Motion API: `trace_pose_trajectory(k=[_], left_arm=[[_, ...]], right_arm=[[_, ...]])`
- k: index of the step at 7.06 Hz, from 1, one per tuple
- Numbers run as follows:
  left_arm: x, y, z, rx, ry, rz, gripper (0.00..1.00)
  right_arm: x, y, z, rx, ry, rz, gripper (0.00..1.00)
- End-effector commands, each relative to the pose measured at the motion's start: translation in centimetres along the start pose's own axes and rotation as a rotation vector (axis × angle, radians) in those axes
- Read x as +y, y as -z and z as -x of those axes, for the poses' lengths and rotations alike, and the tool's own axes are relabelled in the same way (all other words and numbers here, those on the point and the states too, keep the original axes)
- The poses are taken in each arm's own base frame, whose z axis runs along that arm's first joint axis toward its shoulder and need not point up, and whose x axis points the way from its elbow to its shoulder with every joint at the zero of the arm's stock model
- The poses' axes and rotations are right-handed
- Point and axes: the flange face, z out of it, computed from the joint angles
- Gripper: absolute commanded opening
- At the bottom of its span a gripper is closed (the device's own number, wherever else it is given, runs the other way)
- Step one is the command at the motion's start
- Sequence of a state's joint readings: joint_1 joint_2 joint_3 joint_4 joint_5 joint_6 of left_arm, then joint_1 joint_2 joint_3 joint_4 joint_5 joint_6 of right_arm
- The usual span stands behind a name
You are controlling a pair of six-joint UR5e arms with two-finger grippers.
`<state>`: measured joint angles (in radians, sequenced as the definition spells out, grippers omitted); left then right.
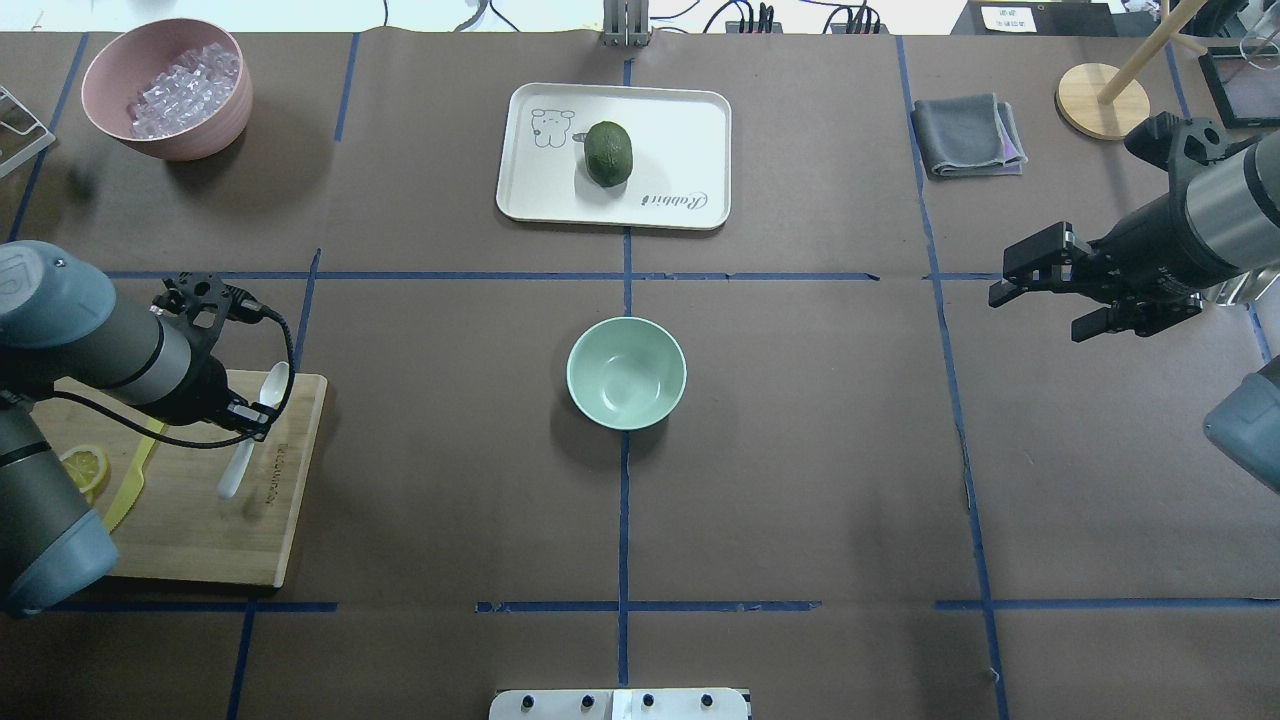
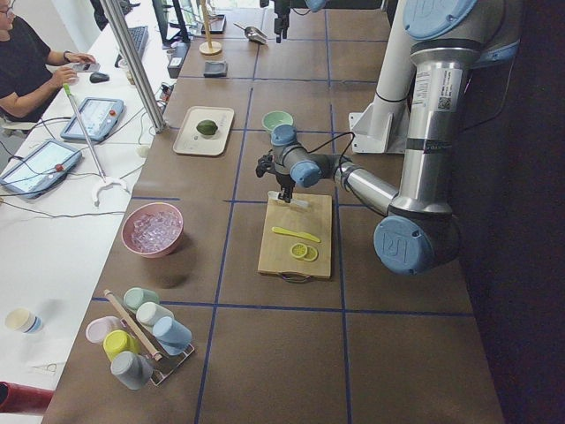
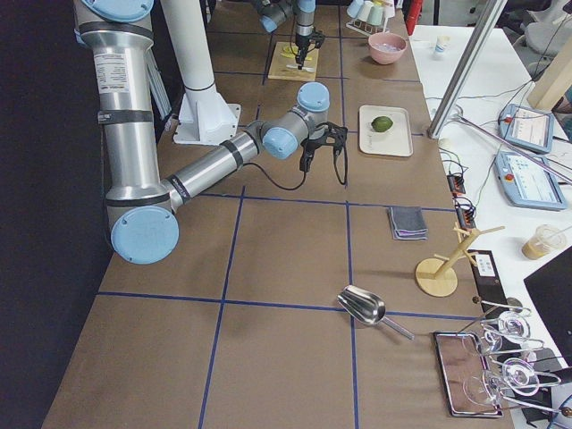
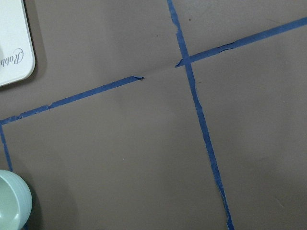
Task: Place spoon in bowl
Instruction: 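Lift the white spoon with the left gripper and carry it over the bowl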
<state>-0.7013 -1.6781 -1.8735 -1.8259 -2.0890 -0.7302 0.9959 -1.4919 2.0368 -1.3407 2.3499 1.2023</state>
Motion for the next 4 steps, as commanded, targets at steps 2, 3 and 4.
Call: trace_pose_trajectory(k=[2, 3, 4], left_arm=[[-7.2, 6.8, -12.8, 0.035, 0.007, 0.054, 0.00], [-8.2, 8.0, -14.9, 0.038, 0.007, 0.058, 0.00], [-7.7, 7.4, -17.2, 0.049, -0.019, 0.073, 0.00]], right_arm=[[-0.8, 0.5, -3.5, 0.031, 0.035, -0.016, 1.00], [-1.2, 1.0, -5.4, 0.045, 0.054, -0.024, 1.00], [-1.3, 1.1, -6.5, 0.055, 0.060, -0.025, 1.00]])
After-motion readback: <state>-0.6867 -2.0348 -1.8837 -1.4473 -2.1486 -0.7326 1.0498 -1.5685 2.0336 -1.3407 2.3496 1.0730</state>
